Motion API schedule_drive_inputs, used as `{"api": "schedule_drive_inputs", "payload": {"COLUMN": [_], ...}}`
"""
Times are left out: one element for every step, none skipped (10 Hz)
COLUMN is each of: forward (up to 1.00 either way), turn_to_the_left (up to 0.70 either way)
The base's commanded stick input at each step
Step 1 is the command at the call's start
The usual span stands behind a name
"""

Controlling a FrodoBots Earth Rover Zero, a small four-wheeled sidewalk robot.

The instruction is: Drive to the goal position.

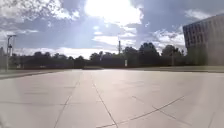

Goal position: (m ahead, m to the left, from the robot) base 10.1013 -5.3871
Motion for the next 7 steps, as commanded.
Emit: {"api": "schedule_drive_inputs", "payload": {"forward": [0.7,0.7,0.7,0.7,0.7,0.7,0.7], "turn_to_the_left": [-0.01,-0.01,-0.01,-0.01,-0.01,-0.01,-0.01]}}
